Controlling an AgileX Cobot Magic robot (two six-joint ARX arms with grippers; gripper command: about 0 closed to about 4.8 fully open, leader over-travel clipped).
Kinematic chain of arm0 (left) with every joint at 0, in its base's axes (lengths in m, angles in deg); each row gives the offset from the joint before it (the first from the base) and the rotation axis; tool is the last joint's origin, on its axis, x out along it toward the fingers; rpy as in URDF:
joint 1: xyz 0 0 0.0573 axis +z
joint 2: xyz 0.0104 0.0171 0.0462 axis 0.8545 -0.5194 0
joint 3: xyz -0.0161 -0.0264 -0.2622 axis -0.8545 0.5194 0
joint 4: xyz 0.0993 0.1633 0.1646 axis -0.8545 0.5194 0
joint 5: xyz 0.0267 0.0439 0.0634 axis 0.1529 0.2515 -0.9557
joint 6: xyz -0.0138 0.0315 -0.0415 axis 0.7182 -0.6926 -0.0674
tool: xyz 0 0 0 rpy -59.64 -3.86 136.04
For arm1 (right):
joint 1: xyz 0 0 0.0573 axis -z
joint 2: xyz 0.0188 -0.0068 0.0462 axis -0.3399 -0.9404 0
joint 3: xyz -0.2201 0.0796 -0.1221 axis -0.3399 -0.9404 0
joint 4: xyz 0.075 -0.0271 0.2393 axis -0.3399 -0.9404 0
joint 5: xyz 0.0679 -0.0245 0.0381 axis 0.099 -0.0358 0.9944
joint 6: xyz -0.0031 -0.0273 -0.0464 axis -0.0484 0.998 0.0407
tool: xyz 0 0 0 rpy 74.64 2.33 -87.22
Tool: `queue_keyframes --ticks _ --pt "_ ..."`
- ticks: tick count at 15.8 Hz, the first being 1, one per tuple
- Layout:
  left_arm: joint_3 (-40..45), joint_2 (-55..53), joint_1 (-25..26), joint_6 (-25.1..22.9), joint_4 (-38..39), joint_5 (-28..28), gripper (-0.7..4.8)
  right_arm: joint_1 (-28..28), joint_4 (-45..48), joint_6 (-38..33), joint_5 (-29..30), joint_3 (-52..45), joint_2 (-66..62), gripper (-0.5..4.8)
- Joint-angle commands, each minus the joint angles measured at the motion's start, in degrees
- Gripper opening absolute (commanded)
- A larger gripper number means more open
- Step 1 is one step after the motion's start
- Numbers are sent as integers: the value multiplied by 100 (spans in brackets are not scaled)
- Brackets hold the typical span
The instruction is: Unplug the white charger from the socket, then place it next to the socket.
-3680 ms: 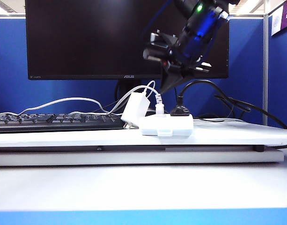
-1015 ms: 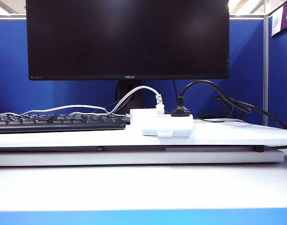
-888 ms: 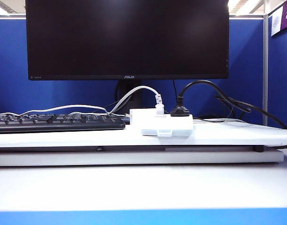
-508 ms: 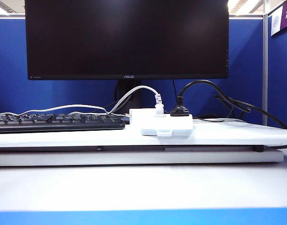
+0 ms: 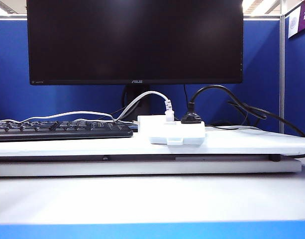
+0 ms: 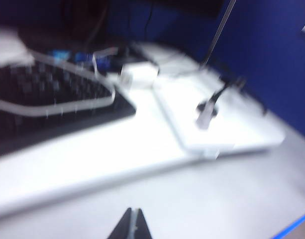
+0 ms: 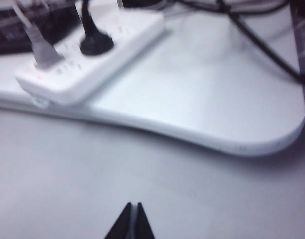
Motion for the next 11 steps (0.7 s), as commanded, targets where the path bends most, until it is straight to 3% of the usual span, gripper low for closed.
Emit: queue_keyframes --ticks 1,8,11 --pt "636 -2 2 -177 -317 -17 -5 0 109 101 20 -116 -24 -6" --pt "1167 0 2 -1121 -507 -22 -5 -2 109 328 402 -118 -24 -6" --pt "1193 -2 2 -1167 -531 -22 -5 -2 109 494 450 -118 -28 -6"
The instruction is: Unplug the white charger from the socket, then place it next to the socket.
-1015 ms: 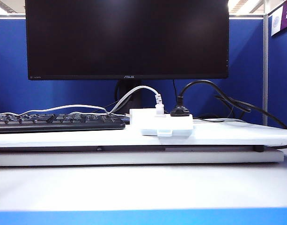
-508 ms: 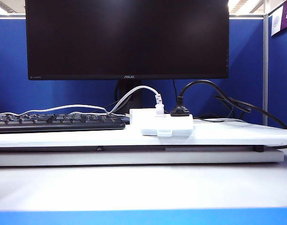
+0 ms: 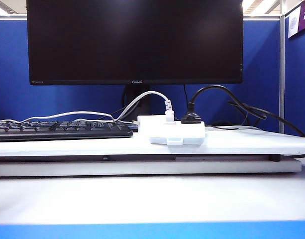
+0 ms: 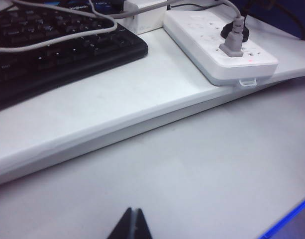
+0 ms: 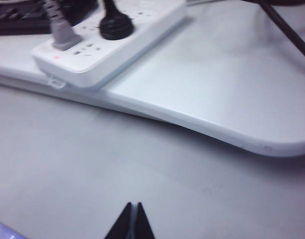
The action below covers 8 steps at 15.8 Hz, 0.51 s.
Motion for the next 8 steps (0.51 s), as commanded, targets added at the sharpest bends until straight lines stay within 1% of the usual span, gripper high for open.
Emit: queue_keyframes --ticks 1,3,4,6,8 --pt "44 -4 2 -72 -7 -76 -5 0 57 92 52 -15 -9 -6" --pt "44 -2 2 -68 -26 -107 -5 13 72 90 -146 -15 -2 -5" --pt "42 -2 2 -68 -28 -76 -5 13 72 90 -173 -15 -2 -6" --pt "42 -2 2 122 -31 -46 -5 13 72 90 -157 -15 -2 -6" --pt "42 -2 2 122 -31 -46 -5 13 74 90 -157 -15 -2 -6"
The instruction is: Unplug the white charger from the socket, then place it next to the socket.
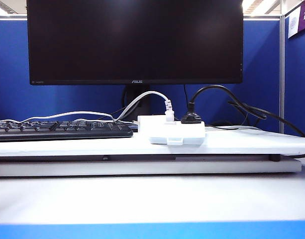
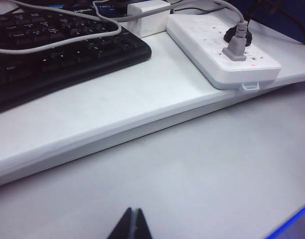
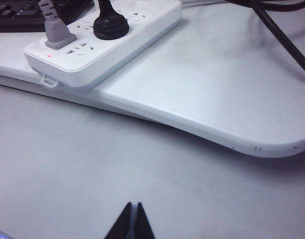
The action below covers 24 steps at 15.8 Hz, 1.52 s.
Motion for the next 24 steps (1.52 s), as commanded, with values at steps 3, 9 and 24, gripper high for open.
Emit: queue_keyframes --ticks 3,9,24 --pt "31 2 37 15 -170 -2 -5 612 686 20 24 -190 33 -6" --pt "31 20 1401 15 -509 0 -5 1753 1095 20 31 -326 33 -5" --pt "83 109 2769 15 -94 2 -5 1849 1032 20 925 -328 33 -6"
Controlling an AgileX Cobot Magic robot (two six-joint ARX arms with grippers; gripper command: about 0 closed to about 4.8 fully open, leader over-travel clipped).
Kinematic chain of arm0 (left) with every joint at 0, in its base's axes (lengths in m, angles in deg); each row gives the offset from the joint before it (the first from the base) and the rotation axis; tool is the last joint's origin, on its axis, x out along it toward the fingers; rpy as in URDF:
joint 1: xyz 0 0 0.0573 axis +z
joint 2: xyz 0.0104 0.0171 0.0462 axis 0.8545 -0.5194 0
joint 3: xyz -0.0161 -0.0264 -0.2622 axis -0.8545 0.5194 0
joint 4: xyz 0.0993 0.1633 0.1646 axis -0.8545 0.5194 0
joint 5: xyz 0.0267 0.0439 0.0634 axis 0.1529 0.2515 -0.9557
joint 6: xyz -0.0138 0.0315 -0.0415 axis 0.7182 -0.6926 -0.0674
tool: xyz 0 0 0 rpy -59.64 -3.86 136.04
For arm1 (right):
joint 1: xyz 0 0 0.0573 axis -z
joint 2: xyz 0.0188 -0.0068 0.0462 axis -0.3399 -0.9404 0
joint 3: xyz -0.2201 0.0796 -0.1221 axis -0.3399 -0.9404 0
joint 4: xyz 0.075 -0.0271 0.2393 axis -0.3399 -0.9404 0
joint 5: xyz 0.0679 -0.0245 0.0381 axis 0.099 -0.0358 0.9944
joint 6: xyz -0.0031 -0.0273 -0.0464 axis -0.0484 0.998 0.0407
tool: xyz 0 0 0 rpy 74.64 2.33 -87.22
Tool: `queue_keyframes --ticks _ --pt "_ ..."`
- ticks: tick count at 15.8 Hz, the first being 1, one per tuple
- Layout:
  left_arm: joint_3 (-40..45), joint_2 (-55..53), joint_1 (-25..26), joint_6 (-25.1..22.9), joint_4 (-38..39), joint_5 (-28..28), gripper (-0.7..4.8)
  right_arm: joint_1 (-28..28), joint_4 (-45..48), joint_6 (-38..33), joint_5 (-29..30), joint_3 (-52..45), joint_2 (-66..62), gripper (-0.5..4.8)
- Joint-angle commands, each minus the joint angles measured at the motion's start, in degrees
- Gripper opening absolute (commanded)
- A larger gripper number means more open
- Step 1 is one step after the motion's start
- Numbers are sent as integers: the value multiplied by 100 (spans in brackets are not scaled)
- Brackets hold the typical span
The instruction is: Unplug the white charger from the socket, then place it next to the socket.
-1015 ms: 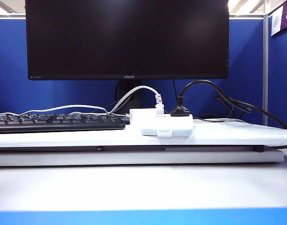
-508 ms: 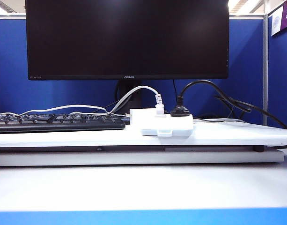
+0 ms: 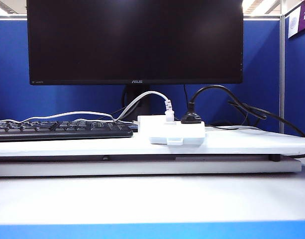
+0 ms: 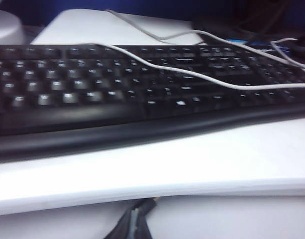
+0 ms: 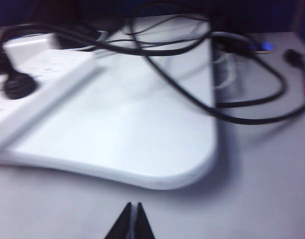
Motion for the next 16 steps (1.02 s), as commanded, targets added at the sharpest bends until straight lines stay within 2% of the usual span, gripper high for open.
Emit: queue_keyframes --ticks 1,4,7,13,16 --pt "11 -2 7 11 70 96 -5 0 28 20 271 -24 13 -6" --pt "11 0 7 11 48 55 -5 9 31 17 63 -24 13 -6" --pt "11 0 7 11 46 55 -5 48 9 20 -481 -24 13 -6" --pt "11 0 7 11 46 55 -5 461 11 20 -461 -24 13 -6" --pt "11 0 7 11 46 55 -5 463 15 20 -503 -24 13 -6"
